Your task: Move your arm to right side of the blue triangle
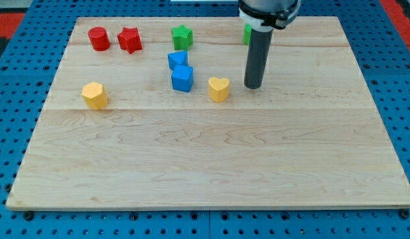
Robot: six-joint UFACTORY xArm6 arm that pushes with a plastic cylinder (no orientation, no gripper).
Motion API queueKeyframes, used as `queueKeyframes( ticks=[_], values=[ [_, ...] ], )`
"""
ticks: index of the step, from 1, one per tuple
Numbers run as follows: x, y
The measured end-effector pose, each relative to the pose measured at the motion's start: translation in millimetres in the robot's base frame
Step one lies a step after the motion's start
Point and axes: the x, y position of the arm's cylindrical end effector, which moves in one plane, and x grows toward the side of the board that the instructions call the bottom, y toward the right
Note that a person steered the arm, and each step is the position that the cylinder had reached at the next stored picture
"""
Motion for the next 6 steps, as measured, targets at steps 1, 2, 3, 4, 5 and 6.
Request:
queueKeyframes(
  ticks=[1, 2, 3, 4, 5, 6],
  values=[
    [18, -41],
    [30, -88],
    [31, -104],
    [31, -104],
    [5, -74],
    [-41, -65]
  ],
)
